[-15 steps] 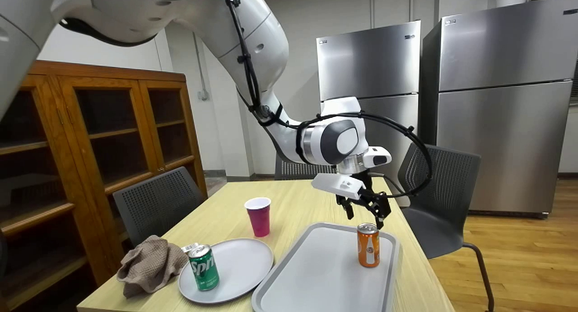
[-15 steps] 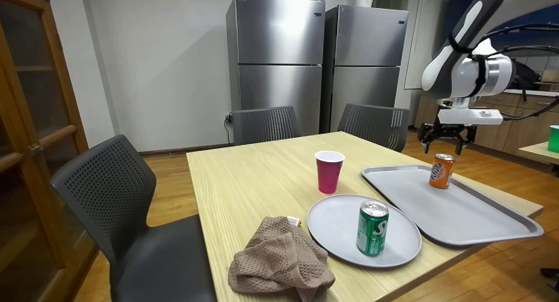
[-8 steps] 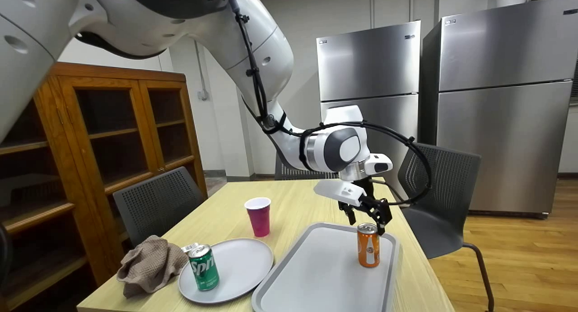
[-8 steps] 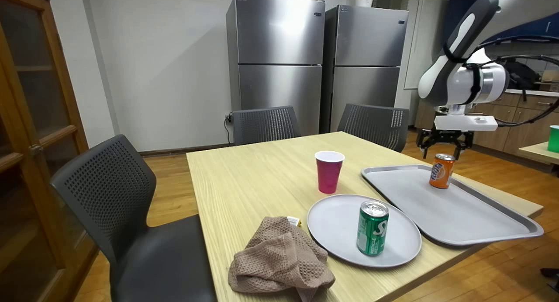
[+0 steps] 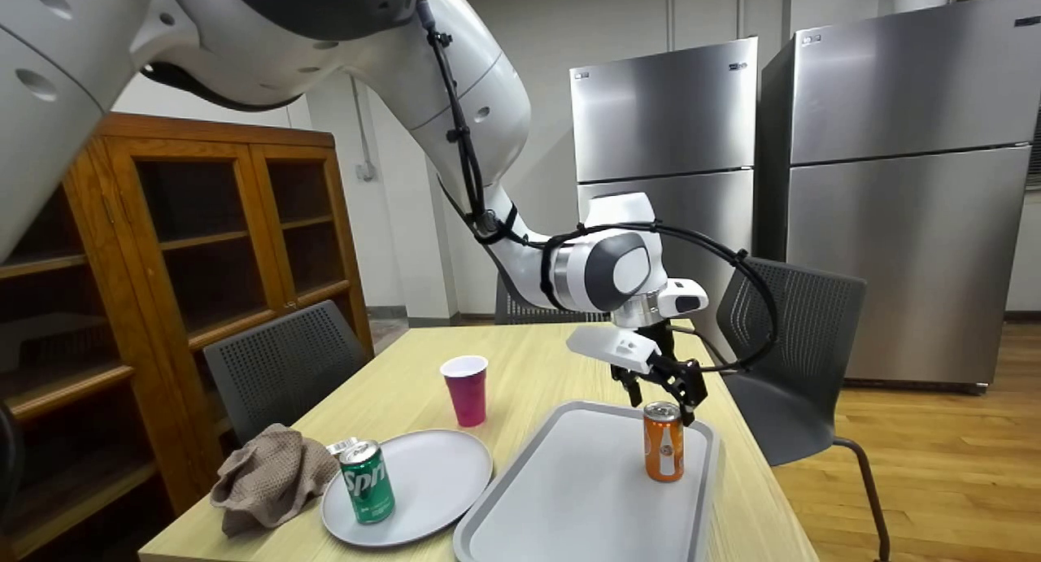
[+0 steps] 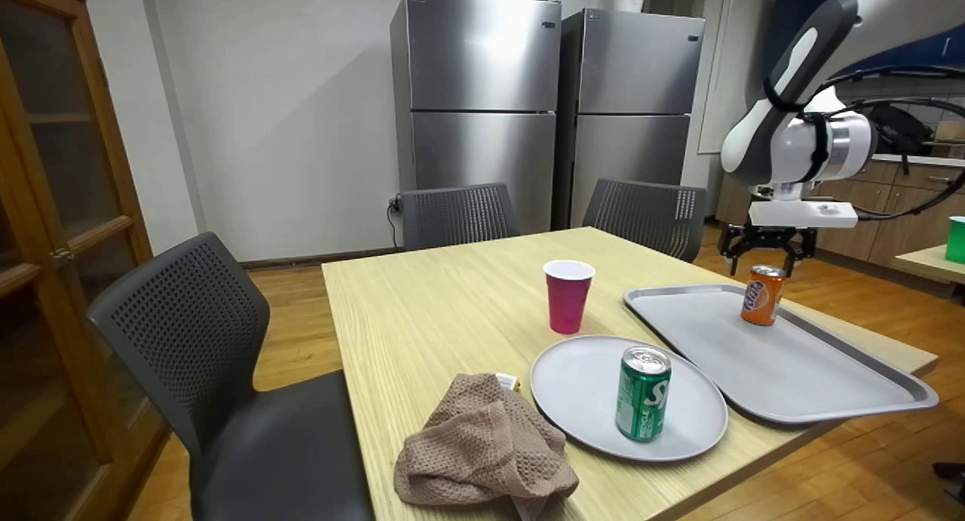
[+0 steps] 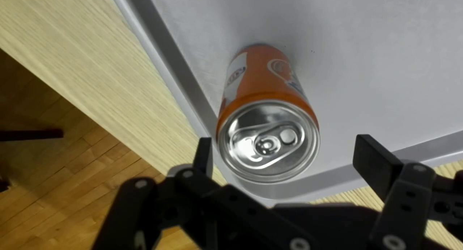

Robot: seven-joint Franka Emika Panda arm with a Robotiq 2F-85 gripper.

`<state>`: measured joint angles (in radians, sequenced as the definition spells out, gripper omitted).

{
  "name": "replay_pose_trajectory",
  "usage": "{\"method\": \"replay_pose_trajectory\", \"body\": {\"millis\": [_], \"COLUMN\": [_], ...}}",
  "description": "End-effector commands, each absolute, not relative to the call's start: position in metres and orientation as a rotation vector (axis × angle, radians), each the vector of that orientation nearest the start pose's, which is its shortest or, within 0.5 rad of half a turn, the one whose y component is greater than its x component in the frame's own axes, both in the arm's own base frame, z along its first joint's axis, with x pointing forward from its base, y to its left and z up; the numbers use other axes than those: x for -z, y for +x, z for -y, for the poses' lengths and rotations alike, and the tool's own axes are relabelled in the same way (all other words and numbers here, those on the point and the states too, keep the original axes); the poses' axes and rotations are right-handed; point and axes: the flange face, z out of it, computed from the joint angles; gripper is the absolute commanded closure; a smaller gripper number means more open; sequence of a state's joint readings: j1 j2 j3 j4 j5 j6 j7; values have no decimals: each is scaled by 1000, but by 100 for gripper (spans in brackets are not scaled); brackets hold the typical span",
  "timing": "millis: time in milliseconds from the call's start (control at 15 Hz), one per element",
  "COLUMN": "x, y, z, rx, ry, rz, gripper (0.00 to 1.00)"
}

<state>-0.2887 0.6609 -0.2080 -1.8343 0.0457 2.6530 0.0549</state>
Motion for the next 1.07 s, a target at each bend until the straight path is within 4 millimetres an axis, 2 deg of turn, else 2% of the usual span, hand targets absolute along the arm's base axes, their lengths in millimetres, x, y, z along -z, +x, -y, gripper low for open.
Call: {"method": "replay_pose_trajectory", "body": {"millis": [0, 600, 667, 733, 800, 1000], "x": [-195, -193, -193, -193, -193, -195], "y": [588, 583, 583, 583, 583, 582], "z": [309, 309, 308, 308, 308, 310], "rx": [208, 186, 190, 189, 188, 191], "ry": [-3140, -3141, -3143, -3143, -3143, -3143], "rz": [-889, -880, -877, -877, -878, -880], "gripper": [0, 0, 25, 26, 32, 58]}}
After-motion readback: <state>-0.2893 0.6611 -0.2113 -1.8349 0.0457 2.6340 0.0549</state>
